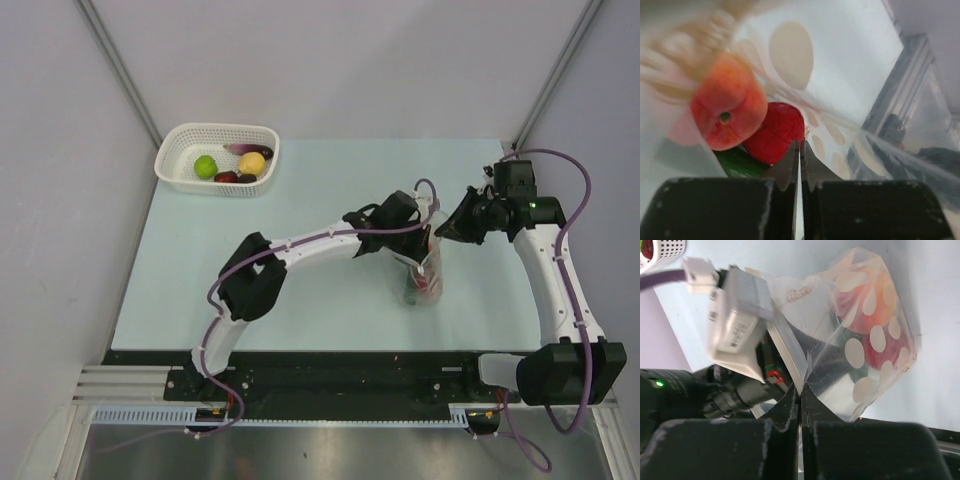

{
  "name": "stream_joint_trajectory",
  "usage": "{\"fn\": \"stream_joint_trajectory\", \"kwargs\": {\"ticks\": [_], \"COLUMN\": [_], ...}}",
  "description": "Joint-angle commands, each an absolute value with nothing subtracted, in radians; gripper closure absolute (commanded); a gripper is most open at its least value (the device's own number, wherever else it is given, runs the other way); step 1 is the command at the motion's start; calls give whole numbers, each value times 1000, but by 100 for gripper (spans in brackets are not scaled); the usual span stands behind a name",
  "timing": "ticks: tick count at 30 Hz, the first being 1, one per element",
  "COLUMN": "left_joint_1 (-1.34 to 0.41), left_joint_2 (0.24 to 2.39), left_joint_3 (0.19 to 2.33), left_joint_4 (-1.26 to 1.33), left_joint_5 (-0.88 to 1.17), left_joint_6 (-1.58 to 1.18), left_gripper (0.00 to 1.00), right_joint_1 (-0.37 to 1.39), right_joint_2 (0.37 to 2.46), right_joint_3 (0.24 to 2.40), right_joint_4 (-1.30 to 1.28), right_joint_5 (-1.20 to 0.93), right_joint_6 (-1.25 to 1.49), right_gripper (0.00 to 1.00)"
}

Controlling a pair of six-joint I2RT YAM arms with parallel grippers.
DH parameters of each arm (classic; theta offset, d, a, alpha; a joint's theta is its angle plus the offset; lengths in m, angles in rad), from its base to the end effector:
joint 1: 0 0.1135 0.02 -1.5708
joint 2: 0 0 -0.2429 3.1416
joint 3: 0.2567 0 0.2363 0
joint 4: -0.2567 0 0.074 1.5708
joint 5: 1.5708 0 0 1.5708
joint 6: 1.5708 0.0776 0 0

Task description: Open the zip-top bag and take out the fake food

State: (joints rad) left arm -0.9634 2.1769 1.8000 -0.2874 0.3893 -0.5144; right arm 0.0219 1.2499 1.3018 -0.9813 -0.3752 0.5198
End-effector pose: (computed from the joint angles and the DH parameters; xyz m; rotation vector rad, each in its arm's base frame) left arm 0.2656 -0.4337 0.1949 0.7795 2.3505 -1.1678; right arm 0.2553 0.0340 0.2986 0.4701 2.4984 0.6895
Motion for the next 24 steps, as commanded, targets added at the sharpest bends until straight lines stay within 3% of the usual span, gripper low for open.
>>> {"fn": "stream_joint_trajectory", "kwargs": {"ticks": [1, 5, 9, 16, 18, 24], "left_joint_1": [-1002, -1025, -1048, -1078, -1088, -1111], "left_joint_2": [2187, 2210, 2220, 2227, 2241, 2287], "left_joint_3": [1789, 1798, 1798, 1789, 1795, 1816], "left_joint_4": [-291, -307, -342, -351, -357, -399], "left_joint_5": [357, 307, 227, 81, 60, 2], "left_joint_6": [-483, -466, -443, -397, -381, -348], "left_gripper": [93, 81, 59, 40, 27, 26], "right_joint_1": [8, 8, -28, -40, -40, -48], "right_joint_2": [1252, 1250, 1243, 1230, 1223, 1209], "right_joint_3": [1287, 1281, 1278, 1261, 1249, 1221], "right_joint_4": [-980, -996, -1009, -1020, -1020, -1023], "right_joint_5": [-388, -377, -373, -367, -368, -365], "right_joint_6": [505, 488, 471, 451, 449, 442], "right_gripper": [100, 100, 100, 100, 100, 100]}}
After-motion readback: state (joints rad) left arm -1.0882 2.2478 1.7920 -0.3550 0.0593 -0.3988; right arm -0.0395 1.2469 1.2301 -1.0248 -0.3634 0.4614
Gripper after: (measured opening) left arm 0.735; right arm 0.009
